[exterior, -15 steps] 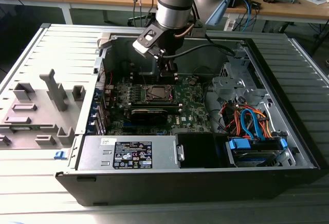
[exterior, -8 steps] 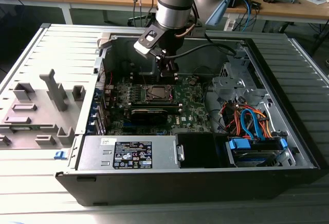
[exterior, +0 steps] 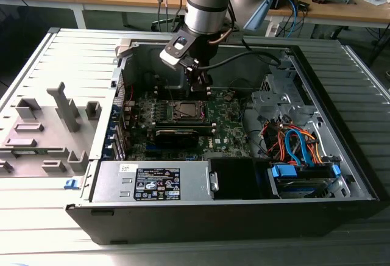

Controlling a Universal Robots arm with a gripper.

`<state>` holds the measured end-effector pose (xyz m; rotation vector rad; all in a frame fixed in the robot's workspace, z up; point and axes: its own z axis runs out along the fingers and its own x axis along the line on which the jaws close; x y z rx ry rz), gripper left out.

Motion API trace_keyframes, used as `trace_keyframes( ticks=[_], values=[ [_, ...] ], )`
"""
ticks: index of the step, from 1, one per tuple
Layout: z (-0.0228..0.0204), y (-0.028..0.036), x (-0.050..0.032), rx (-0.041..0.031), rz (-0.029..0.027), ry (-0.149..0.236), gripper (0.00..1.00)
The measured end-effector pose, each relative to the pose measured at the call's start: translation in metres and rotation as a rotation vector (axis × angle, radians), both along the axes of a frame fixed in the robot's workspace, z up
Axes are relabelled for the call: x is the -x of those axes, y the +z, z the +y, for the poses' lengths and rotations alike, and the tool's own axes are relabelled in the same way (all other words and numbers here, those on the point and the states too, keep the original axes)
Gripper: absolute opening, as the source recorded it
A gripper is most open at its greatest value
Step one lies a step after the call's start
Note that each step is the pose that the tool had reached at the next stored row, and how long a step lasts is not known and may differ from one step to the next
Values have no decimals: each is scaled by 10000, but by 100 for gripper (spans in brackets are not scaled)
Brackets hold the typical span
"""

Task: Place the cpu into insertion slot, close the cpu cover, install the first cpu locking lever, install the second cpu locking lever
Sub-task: 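Install the first cpu locking lever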

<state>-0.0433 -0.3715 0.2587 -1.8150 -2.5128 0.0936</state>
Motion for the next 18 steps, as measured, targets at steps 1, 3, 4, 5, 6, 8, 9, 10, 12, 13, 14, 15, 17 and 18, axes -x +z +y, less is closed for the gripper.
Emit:
trace_keyframes(
  ticks=[1, 3, 4, 5, 6, 8, 9, 10, 12, 13, 14, 15, 17, 18],
  values=[
    [0, 0, 0, 0, 0, 59, 11],
    [0, 0, 0, 0, 0, 211, 11],
    [0, 0, 0, 0, 0, 258, 11],
    [0, 0, 0, 0, 0, 292, 11],
    [0, 0, 0, 0, 0, 338, 11],
    [0, 0, 0, 1, 0, 449, 11],
    [0, 0, 0, 0, 0, 518, 11],
    [0, 0, 0, 0, -1, 557, 11],
    [0, 0, 0, 0, 0, 630, 11],
    [0, 0, 0, 0, 0, 668, 11],
    [0, 0, 0, 0, 0, 711, 11],
    [0, 0, 0, 0, 0, 747, 11],
    [0, 0, 0, 0, -1, 832, 11],
    [0, 0, 0, 1, 0, 881, 11]
  ],
)
